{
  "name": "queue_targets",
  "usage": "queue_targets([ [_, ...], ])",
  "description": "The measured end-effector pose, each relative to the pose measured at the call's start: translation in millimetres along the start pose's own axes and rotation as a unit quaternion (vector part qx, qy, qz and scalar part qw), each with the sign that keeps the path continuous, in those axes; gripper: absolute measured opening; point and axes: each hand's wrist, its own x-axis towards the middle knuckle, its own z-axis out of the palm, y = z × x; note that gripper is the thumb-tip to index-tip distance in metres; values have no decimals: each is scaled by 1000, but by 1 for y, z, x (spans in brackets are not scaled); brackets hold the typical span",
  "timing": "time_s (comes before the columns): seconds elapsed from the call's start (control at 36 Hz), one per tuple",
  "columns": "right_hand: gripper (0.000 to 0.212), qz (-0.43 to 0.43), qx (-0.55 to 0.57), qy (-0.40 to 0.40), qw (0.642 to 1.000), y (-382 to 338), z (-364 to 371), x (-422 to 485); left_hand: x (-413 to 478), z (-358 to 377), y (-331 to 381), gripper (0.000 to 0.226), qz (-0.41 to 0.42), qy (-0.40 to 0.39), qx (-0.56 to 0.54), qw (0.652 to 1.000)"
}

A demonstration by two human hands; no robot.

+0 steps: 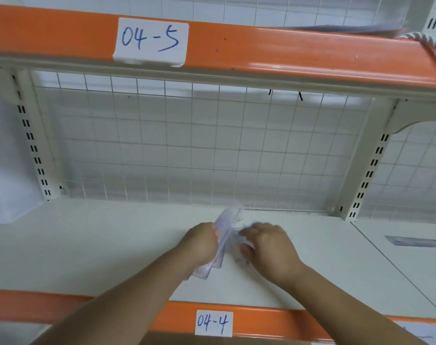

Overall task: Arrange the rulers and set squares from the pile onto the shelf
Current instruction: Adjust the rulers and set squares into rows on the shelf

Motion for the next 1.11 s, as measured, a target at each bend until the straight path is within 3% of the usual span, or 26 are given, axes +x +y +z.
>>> queue_targets([
  [0.03, 19, -27, -49, 32, 998, 4, 0, 0, 0, -1, -2, 29, 12, -5, 83, 996],
  [0.11, 49, -110, -119, 87, 983, 15, 8, 0, -3, 1, -2, 35, 66, -17, 244, 967],
  [0.17, 46, -144, -133, 110, 974, 19, 11, 0, -6, 5, -1, 28, 92, -34, 278, 956],
  [0.25, 23, -175, -159, 126, 963, 22, 16, -2, -5, 9, -2, 25, 117, -39, 287, 950],
  [0.31, 25, -180, -164, 124, 962, 23, 18, -3, -4, 9, -3, 22, 128, -32, 276, 952],
  [0.39, 24, -156, -176, 101, 967, 24, 16, -6, -3, 7, -5, 33, 129, -23, 249, 960],
  [0.44, 14, -131, -189, 84, 970, 28, 14, -7, -1, 6, -7, 51, 129, -18, 276, 952],
  [0.5, 21, -98, -194, 60, 974, 32, 12, -8, 0, 5, -9, 61, 133, 9, 318, 939],
  [0.67, 42, -20, -178, 8, 984, 37, 6, -19, 0, 5, -8, 33, 154, 87, 343, 923],
  [0.94, 36, 61, -205, -5, 977, 42, -5, -47, 4, 22, 0, 55, 159, 55, 325, 931],
  [1.11, 38, 140, -222, -20, 965, 66, -22, -78, -2, 33, 15, 43, 161, 63, 319, 932],
])
